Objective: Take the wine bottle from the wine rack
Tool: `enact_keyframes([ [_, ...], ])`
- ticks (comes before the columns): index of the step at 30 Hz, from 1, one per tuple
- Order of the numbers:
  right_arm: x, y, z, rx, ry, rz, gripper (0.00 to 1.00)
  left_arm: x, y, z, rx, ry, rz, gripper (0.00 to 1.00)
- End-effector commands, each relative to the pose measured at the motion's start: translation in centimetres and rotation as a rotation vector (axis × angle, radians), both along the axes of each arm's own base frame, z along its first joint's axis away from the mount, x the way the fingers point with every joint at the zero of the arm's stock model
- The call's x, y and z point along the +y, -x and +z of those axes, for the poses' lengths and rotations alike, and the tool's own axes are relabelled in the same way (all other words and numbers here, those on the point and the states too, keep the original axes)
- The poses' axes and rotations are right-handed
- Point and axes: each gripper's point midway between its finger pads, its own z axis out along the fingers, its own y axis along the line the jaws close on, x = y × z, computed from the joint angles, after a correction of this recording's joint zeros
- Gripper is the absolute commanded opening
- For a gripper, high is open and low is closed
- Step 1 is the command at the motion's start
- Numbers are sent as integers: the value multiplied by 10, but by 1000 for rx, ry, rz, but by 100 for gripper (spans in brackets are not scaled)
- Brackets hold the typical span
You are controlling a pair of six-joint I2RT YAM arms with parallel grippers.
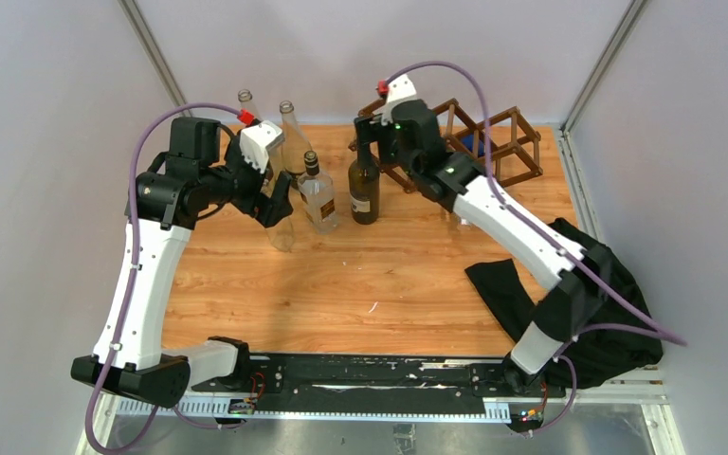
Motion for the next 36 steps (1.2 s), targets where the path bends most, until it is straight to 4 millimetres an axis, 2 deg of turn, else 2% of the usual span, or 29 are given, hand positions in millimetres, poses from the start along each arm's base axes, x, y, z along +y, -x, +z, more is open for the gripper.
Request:
enact_keyframes([
  [1, -58, 22, 13, 59, -15, -131, 92, 0, -3, 12, -35, 16, 0, 100],
  [3, -91, 32, -3, 128, -7, -199, 93, -2, -3, 14, -38, 21, -6, 100],
  [6, -129, 42, -25, 192, -39, -277, 94, -3, -5, 14, -42, 25, -5, 100],
  [8, -158, 51, -50, 248, -62, -335, 94, -3, -6, 12, -36, 26, -6, 100],
  [9, -170, 51, -55, 261, -83, -360, 94, -3, -6, 12, -34, 26, -7, 100],
  [11, -194, 54, -84, 326, -101, -416, 94, -3, -6, 9, -31, 23, -8, 100],
  [15, -222, 51, -127, 411, -141, -498, 94, -2, -5, 4, -27, 16, -9, 100],
  [18, -233, 42, -149, 430, -167, -539, 94, -2, -3, 2, -25, 14, -14, 100],
  [23, -242, 19, -174, 417, -190, -585, 95, -3, -1, 0, -23, 15, -25, 100],
  [31, -257, -28, -194, 354, -238, -623, 95, -1, -1, -4, -22, -2, -31, 100],
  [36, -253, -43, -211, 347, -259, -611, 94, -2, -2, -7, -10, 2, -34, 100],
])
